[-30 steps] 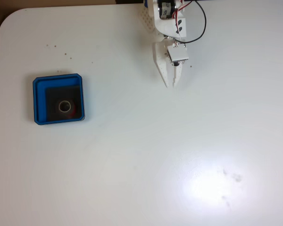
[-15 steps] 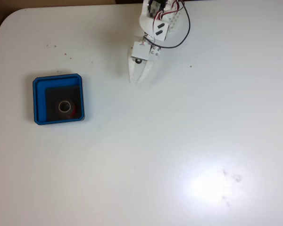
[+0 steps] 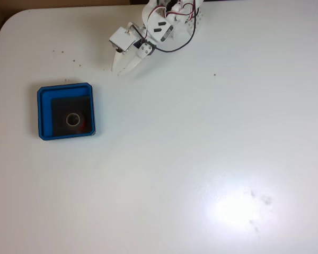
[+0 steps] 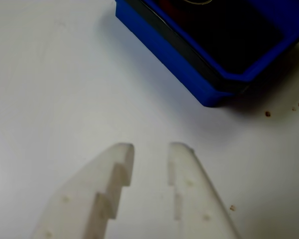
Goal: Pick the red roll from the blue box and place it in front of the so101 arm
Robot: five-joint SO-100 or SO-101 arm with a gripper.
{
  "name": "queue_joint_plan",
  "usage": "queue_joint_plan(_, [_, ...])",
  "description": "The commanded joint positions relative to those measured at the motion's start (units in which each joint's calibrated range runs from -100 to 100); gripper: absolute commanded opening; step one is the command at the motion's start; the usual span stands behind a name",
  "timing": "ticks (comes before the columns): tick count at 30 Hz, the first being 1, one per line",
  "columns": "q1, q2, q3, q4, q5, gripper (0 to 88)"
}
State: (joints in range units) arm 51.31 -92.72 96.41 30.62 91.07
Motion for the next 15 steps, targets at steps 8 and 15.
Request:
queue_joint_plan(8, [0.23, 35.69, -36.3, -0.84, 0.35, 0.7])
queue_joint_plan(15, [0.33, 54.76, -55.26, -0.76, 0.35, 0.7])
